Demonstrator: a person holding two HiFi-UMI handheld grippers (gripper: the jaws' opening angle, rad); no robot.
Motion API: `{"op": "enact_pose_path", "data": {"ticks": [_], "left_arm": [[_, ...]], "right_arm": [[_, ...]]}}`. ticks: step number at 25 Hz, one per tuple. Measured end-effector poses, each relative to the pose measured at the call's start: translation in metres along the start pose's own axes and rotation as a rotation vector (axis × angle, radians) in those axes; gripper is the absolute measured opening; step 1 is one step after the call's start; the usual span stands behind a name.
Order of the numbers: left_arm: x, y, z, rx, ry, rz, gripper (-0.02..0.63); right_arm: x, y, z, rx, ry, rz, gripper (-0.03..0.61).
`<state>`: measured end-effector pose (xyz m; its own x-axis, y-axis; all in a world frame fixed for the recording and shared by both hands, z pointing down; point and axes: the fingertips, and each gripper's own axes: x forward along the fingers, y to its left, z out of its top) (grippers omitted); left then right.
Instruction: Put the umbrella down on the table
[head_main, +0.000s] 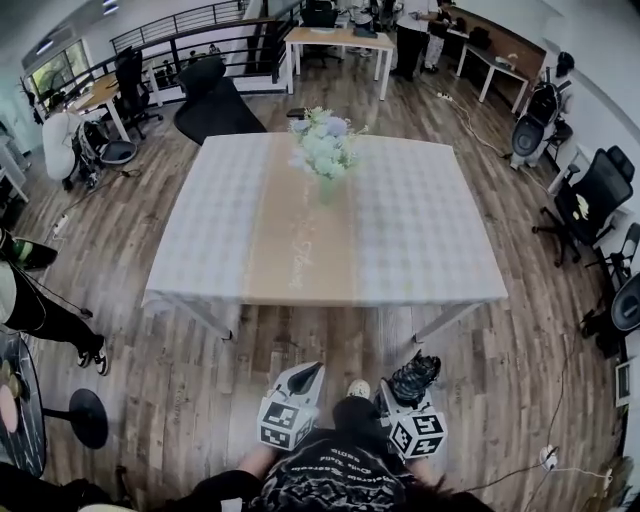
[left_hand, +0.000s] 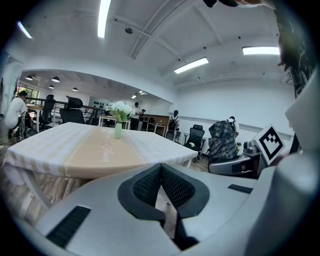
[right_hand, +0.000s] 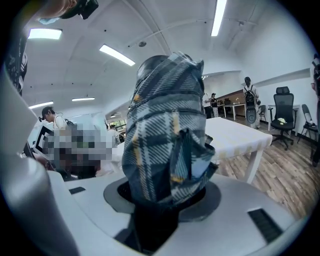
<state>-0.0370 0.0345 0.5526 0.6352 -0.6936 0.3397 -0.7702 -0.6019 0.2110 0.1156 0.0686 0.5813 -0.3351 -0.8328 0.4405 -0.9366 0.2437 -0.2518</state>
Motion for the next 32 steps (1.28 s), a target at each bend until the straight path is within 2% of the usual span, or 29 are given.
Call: {"op": "enact_pose_path", "data": {"ticks": [3,8,13,16,19,23,27,29,32], "left_arm": [[0.022,0.001,0.011,0.001,0.014,0.018,0.019],[0.094,0.006,0.033,-0.001,0.015,0.049,0.02],[0.124,-0.029,0.022,0.008,-0.003,0.085,0.02],[0.146,-0.045,0.036,0.001,-0.015,0.105,0.02],[0.152,-0.023,0.044,-0.007,-0.019,0.115,0.02],[0.13,-0.013,0.027,-0.008,-0.032,0.112,0.02],[0.149,-0.025,0.03,-0.014,-0.027,0.122,0.02],[0.162,-0.017,0.036,-0.021,-0.023,0.129,0.018],[0.16,0.003,0.047,-0.038,-0.018,0.129,0.02]], "right_arm": [[0.016,-0.02,0.014,0.012,0.005,0.021,0.186],[0.065,-0.075,0.044,-0.004,0.016,0.072,0.187],[0.06,-0.118,0.042,-0.041,-0.003,0.116,0.187],[0.055,-0.145,0.059,-0.067,-0.002,0.131,0.187],[0.074,-0.135,0.068,-0.082,0.006,0.143,0.187],[0.076,-0.109,0.046,-0.094,0.015,0.139,0.186],[0.074,-0.133,0.05,-0.083,0.028,0.161,0.187],[0.085,-0.141,0.056,-0.068,0.039,0.16,0.187],[0.093,-0.128,0.067,-0.049,0.046,0.157,0.187]]}}
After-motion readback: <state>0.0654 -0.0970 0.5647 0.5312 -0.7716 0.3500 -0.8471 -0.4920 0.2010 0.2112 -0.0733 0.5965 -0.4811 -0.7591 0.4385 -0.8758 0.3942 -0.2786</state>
